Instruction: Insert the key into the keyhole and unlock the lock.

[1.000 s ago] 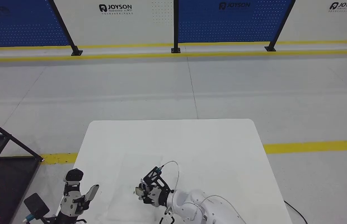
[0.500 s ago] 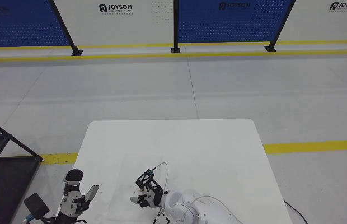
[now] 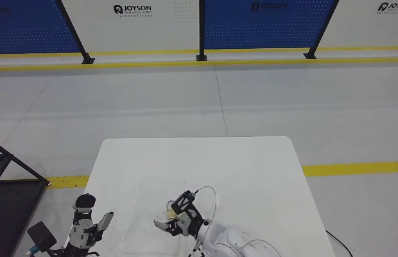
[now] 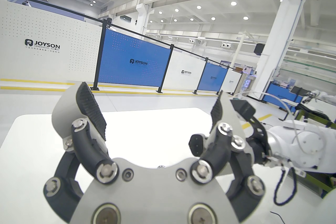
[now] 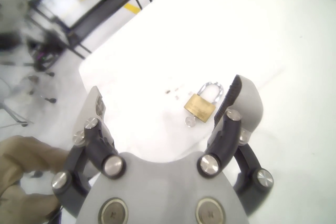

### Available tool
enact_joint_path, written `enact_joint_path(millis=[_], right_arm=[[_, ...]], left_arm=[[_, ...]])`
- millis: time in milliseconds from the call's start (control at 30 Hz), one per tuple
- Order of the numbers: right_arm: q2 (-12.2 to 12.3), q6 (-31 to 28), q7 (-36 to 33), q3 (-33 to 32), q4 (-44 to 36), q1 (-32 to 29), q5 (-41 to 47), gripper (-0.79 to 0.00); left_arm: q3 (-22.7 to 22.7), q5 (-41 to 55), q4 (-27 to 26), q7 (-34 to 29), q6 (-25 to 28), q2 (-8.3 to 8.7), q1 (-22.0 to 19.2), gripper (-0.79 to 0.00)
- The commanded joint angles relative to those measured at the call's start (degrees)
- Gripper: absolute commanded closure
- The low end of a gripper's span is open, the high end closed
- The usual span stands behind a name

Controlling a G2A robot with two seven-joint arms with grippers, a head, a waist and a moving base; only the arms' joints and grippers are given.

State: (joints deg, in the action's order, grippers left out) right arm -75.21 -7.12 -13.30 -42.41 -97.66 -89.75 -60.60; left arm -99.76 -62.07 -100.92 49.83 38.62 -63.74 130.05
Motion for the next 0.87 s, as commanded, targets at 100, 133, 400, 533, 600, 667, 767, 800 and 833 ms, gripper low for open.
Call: enact_joint_path(millis=[100, 133, 400, 533, 600, 667, 767, 800, 833], right_arm=[[3.28, -5.19, 5.23, -9.76, -9.27, -9.51, -0.65, -0.785], [3.83, -6.42, 6.11, -11.58, -10.75, -11.36, -0.59, -0.785], [5.83, -11.89, 10.84, -19.9, -15.97, -18.3, 0.92, -0.785], [5.79, -11.79, 10.75, -19.66, -15.88, -18.14, 0.89, -0.785], [5.79, -11.78, 10.74, -19.65, -15.88, -18.14, 0.88, -0.785], [5.79, -11.78, 10.74, -19.65, -15.88, -18.14, 0.88, -0.785], [5.79, -11.78, 10.74, -19.65, -15.88, -18.14, 0.88, -0.785], [5.79, -11.78, 10.74, -19.66, -15.88, -18.14, 0.88, -0.785], [5.81, -11.7, 10.74, -19.78, -15.83, -18.11, 0.82, -0.785]], left_arm=[[0.0, 0.0, 0.0, 0.0, 0.0, 0.0, 0.0, -0.785], [0.0, 0.0, 0.0, 0.0, 0.0, 0.0, 0.0, -0.785], [0.0, 0.0, 0.0, 0.0, 0.0, 0.0, 0.0, -0.785], [0.0, 0.0, 0.0, 0.0, 0.0, 0.0, 0.0, -0.785], [0.0, 0.0, 0.0, 0.0, 0.0, 0.0, 0.0, -0.785], [0.0, 0.0, 0.0, 0.0, 0.0, 0.0, 0.0, -0.785], [0.0, 0.0, 0.0, 0.0, 0.0, 0.0, 0.0, -0.785], [0.0, 0.0, 0.0, -0.01, 0.0, 0.0, 0.0, -0.785], [0.03, -0.04, 0.0, -0.18, -0.14, -0.01, -0.11, -0.785]])
